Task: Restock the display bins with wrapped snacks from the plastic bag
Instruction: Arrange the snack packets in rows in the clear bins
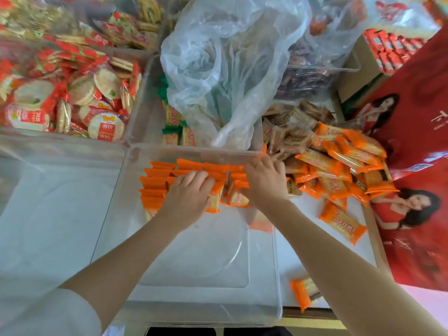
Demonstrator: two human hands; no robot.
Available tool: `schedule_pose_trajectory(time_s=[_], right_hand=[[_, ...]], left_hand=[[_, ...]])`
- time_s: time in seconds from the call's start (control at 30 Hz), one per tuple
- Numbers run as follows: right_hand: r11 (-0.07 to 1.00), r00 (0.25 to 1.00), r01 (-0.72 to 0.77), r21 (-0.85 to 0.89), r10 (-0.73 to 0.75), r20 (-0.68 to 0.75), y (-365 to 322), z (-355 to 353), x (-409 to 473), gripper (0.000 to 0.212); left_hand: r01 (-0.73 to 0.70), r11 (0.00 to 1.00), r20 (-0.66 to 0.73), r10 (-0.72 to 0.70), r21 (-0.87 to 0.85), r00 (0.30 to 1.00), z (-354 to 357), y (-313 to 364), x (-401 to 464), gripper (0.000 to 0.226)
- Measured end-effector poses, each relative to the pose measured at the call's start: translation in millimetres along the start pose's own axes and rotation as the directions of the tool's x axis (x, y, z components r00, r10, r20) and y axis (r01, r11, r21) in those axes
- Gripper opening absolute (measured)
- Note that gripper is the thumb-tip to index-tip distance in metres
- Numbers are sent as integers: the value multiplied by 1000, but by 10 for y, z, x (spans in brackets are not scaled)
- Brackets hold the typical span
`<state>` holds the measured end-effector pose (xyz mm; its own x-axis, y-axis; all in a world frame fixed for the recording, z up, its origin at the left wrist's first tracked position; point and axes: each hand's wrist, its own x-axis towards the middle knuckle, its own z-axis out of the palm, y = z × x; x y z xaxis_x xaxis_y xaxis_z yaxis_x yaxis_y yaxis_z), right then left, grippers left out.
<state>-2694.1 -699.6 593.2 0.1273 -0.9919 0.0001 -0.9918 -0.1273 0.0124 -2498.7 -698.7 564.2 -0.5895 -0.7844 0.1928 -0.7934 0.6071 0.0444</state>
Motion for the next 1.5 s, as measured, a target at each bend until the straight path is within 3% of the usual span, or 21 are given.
schedule_pose_trajectory(time_s=[0.07, 0.13, 0.17, 0.23, 0.3, 0.33, 0.4, 0.5, 0.57, 0.7, 0.77, 0.87, 0.93, 1.0, 1.1, 1.2, 1.27, 1.37, 1.5], right_hand=[[934, 978, -43, 355, 113, -178, 212, -58, -128, 25], [875, 934, -87, 475, 238, -267, 535, -45, -337, 13], [863, 937, -144, 484, 276, -214, 714, 1, -459, 11], [859, 960, -279, 429, 257, 109, 1077, 163, -717, 13], [882, 858, -354, 311, 174, 484, 1369, 323, -1006, 23], [907, 790, -345, 242, 142, 596, 1474, 388, -1155, 32], [963, 713, -254, 95, 119, 691, 1610, 468, -1422, 49], [981, 752, -195, -26, 166, 638, 1731, 528, -1697, 58], [966, 775, -259, 23, 193, 602, 1839, 576, -1792, 60], [885, 724, -416, 208, 185, 665, 1978, 644, -1874, 64], [852, 724, -448, 272, 167, 669, 1983, 612, -1854, 50], [798, 811, -461, 389, 200, 550, 2028, 516, -1776, 29], [679, 848, -496, 541, 244, 471, 2095, 425, -1708, 29], [446, 858, -513, 733, 292, 422, 2146, 298, -1644, 27], [78, 848, -466, 881, 322, 420, 2145, 51, -1562, 12], [-327, 834, -437, 838, 200, 514, 2113, -181, -1494, 17], [-511, 825, -427, 746, 117, 553, 2069, -296, -1460, 24], [-637, 830, -410, 652, 35, 556, 1956, -400, -1400, 28], [-677, 847, -412, 610, -39, 530, 1712, -517, -1235, 30]], left_hand=[[-60, 991, -8, 60, -121, 998, -90, 94, -10, 26], [-135, 966, 8, 141, -221, 990, -167, 248, 14, 28], [-171, 951, 1, 178, -257, 984, -194, 349, 46, 28], [-228, 920, -27, 232, -318, 972, -268, 607, 144, 28], [-277, 888, -77, 268, -368, 960, -326, 887, 272, 25], [-296, 875, -93, 282, -384, 955, -354, 1027, 333, 23], [-319, 854, -111, 301, -411, 947, -388, 1298, 441, 22], [-356, 831, -82, 357, -427, 931, -372, 1675, 521, 27], [-358, 836, -12, 389, -416, 921, -299, 1907, 514, 32], [-239, 888, 264, 358, -393, 896, -125, 2406, 405, 30], [-145, 943, 454, 275, -300, 847, 23, 2631, 315, 32], [-10, 979, 628, 139, -205, 766, 261, 2862, 141, 46], [64, 988, 675, 47, -138, 736, 407, 2928, 21, 53], [83, 994, 685, -16, -64, 729, 493, 2956, -86, 55], [52, 999, 674, -35, -5, 738, 533, 2967, -170, 50], [94, 995, 676, -52, -25, 735, 498, 2964, -147, 49], [180, 976, 643, -58, -126, 764, 366, 2973, -59, 51], [330, 881, 519, -117, -340, 847, 7, 2928, 104, 51], [221, 820, 196, -136, -529, 971, -411, 2669, 165, 35]])
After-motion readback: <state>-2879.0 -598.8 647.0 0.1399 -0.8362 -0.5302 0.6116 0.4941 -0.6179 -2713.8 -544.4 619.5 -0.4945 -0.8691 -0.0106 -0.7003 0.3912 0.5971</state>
